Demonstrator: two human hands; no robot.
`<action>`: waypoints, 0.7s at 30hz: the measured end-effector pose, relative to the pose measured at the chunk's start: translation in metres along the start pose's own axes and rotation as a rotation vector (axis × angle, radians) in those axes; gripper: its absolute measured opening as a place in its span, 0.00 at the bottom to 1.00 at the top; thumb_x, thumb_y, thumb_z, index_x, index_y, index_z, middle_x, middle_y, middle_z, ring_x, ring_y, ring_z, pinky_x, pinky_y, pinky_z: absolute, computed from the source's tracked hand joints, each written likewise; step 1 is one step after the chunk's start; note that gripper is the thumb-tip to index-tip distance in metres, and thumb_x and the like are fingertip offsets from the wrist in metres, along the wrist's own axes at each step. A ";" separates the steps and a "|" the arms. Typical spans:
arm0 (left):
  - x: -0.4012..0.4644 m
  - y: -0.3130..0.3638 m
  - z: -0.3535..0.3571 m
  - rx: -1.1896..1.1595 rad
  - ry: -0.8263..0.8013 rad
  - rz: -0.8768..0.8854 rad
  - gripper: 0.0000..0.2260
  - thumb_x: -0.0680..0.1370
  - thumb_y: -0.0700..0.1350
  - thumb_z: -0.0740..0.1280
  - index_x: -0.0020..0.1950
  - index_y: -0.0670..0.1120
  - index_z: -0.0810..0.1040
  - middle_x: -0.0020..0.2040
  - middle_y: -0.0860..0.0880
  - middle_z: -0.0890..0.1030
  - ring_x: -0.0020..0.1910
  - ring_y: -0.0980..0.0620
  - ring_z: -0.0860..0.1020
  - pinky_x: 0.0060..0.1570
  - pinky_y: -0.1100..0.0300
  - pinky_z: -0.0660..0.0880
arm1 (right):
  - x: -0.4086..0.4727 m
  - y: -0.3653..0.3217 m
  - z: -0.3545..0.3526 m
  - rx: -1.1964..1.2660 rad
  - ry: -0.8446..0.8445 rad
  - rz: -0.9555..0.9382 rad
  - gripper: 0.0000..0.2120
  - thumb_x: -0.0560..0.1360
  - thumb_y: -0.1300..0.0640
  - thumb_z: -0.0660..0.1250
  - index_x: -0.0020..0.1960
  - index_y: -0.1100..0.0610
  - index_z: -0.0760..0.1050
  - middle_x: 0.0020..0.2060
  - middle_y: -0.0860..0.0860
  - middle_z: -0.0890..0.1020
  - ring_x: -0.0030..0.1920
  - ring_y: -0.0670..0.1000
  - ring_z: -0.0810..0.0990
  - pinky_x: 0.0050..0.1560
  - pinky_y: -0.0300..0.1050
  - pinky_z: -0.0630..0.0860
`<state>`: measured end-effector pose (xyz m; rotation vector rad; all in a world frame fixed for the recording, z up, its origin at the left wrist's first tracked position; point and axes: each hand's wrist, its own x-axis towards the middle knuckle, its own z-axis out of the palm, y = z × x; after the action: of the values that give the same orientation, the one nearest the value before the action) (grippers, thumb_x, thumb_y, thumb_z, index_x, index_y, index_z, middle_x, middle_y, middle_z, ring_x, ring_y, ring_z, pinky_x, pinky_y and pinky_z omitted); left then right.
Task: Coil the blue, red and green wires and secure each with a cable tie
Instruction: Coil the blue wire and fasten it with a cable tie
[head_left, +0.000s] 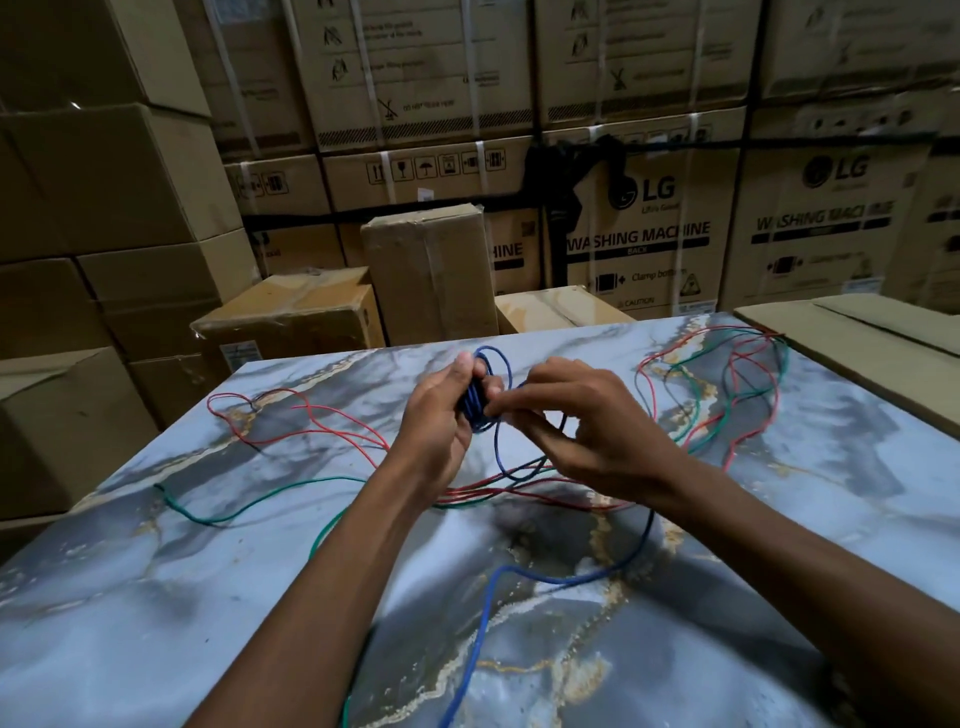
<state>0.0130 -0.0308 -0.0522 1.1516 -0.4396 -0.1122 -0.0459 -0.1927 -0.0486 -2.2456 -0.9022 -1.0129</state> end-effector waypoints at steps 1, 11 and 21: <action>-0.001 -0.001 0.001 0.059 -0.016 0.004 0.15 0.86 0.46 0.53 0.44 0.42 0.72 0.31 0.49 0.77 0.31 0.54 0.74 0.34 0.63 0.74 | 0.000 0.001 -0.001 -0.011 0.041 0.009 0.05 0.77 0.61 0.73 0.51 0.57 0.87 0.36 0.50 0.82 0.37 0.51 0.77 0.38 0.45 0.72; -0.011 0.004 0.005 0.292 -0.232 -0.080 0.17 0.86 0.46 0.54 0.41 0.42 0.73 0.25 0.52 0.63 0.26 0.52 0.61 0.33 0.58 0.64 | 0.001 0.018 -0.021 -0.104 0.209 0.117 0.15 0.73 0.41 0.77 0.43 0.54 0.85 0.33 0.44 0.82 0.31 0.41 0.75 0.34 0.38 0.70; -0.018 0.014 0.007 0.046 -0.550 -0.397 0.16 0.82 0.51 0.59 0.35 0.47 0.70 0.25 0.54 0.61 0.19 0.55 0.64 0.34 0.58 0.75 | 0.006 0.032 -0.056 -0.035 0.210 0.096 0.20 0.65 0.42 0.83 0.34 0.56 0.80 0.28 0.45 0.78 0.28 0.41 0.72 0.30 0.34 0.67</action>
<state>-0.0083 -0.0253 -0.0422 1.2365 -0.6938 -0.7806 -0.0439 -0.2493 -0.0159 -2.1397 -0.6850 -1.2005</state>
